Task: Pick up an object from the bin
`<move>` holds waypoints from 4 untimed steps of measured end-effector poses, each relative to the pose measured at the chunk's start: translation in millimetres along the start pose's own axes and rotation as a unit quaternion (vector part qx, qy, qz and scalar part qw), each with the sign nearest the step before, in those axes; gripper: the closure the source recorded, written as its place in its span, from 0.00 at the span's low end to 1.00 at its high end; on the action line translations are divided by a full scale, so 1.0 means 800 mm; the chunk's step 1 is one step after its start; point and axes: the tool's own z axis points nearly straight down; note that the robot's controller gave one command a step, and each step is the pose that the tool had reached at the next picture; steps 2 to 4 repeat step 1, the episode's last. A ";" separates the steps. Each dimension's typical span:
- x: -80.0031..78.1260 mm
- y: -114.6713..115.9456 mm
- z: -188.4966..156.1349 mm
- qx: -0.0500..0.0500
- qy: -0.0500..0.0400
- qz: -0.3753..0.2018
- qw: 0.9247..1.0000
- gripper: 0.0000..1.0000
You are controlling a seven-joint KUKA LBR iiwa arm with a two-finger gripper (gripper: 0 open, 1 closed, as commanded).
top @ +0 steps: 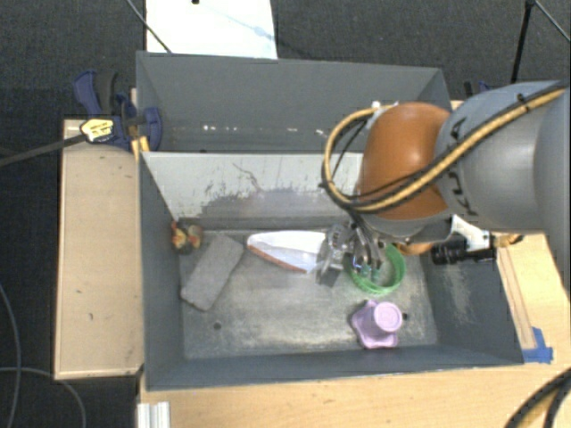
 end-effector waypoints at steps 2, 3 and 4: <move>-0.013 -0.011 0.013 -0.005 -0.013 -0.009 1.000 1.00; -0.013 -0.011 0.013 -0.005 -0.013 -0.009 1.000 1.00; -0.013 -0.011 0.013 -0.005 -0.013 -0.009 1.000 1.00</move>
Offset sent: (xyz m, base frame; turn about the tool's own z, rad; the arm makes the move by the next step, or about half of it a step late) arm 0.0122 0.0006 0.1512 -0.0181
